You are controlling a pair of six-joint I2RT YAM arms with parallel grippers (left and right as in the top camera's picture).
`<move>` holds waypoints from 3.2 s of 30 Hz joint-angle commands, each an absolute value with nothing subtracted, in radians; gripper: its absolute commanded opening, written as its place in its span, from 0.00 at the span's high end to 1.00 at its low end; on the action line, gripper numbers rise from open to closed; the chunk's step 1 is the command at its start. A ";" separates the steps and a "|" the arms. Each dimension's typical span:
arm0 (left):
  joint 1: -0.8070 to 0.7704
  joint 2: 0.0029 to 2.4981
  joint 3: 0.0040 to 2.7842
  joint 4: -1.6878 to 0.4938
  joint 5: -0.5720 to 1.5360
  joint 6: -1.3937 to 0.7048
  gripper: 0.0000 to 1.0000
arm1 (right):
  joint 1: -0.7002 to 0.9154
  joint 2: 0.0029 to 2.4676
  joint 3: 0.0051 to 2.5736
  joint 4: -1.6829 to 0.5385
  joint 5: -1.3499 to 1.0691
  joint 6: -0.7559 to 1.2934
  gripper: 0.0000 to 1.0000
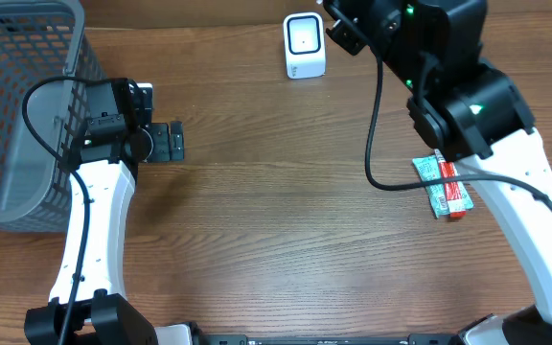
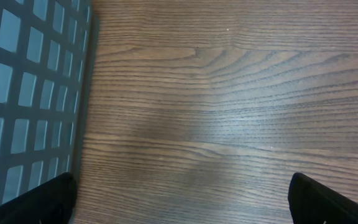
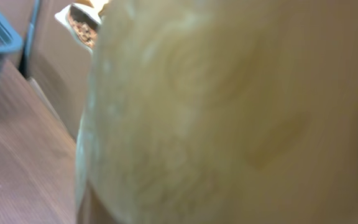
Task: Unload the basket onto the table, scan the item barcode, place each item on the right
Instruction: 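Hold the PanTree bag in front of the white scanner with the right gripper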
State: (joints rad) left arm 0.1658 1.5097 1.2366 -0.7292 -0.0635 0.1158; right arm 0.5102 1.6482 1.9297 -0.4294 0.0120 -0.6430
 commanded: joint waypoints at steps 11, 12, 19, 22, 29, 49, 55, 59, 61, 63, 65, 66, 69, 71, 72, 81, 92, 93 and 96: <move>0.170 1.518 1.227 -0.729 -0.055 0.138 0.00 | 0.511 1.868 1.942 -0.314 0.144 -0.742 0.97; 0.170 1.518 1.227 -0.729 -0.055 0.138 0.00 | 0.511 1.886 1.942 -0.299 0.154 -0.742 0.97; 0.170 1.518 1.227 -0.728 -0.055 0.138 0.00 | 0.511 2.011 1.942 -0.216 0.218 -0.742 0.97; 0.170 1.518 1.227 -0.729 -0.055 0.138 0.00 | 0.511 2.059 1.942 -0.188 0.250 -0.742 0.96; 0.170 1.518 1.227 -0.729 -0.055 0.138 0.00 | 0.511 2.154 1.942 -0.121 0.338 -0.742 0.97; 0.170 1.518 1.227 -0.729 -0.055 0.138 0.00 | 0.516 2.308 1.942 0.160 0.481 -0.854 0.96; 0.170 1.518 1.227 -0.729 -0.055 0.138 0.00 | 0.516 2.326 1.939 0.160 0.478 -0.854 0.96; 0.170 1.518 1.227 -0.729 -0.055 0.138 0.00 | 0.516 2.350 1.938 0.168 0.479 -0.855 0.96; 0.170 1.518 1.227 -0.729 -0.055 0.138 0.00 | 0.516 2.363 1.938 0.170 0.478 -0.854 0.96; 0.170 1.518 1.227 -0.729 -0.055 0.138 0.00 | 0.519 2.371 1.938 0.167 0.478 -0.855 0.96; 0.170 1.518 1.227 -0.729 -0.055 0.138 0.00 | 0.523 2.378 1.937 0.158 0.479 -0.854 0.97; 0.170 1.518 1.227 -0.729 -0.055 0.138 0.00 | 0.524 2.379 1.937 0.149 0.478 -0.854 0.96; 0.170 1.518 1.227 -0.729 -0.055 0.138 0.00 | 0.529 2.379 1.937 0.117 0.478 -0.854 0.96; 0.170 1.518 1.227 -0.729 -0.055 0.138 0.00 | 0.532 2.379 1.937 0.114 0.490 -0.854 0.97; 0.170 1.518 1.227 -0.729 -0.055 0.138 0.00 | 0.535 2.379 1.937 0.114 0.497 -0.854 0.97; 0.170 1.518 1.227 -0.728 -0.055 0.138 0.00 | 0.570 2.379 1.937 0.031 0.500 -0.854 0.97; 0.170 1.518 1.227 -0.729 -0.055 0.138 0.00 | 0.581 2.379 1.937 -0.117 0.509 -0.791 0.96; 0.170 1.518 1.227 -0.729 -0.055 0.138 0.00 | 0.581 2.379 1.937 -0.123 0.509 -0.781 0.96; 0.170 1.518 1.227 -0.729 -0.055 0.138 0.00 | 0.582 2.379 1.937 -0.131 0.509 -0.781 0.96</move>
State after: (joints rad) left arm 0.1658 1.5097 1.2358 -0.7292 -0.0635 0.1158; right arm 0.5831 2.3741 1.9293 -0.1280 0.5022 -0.8181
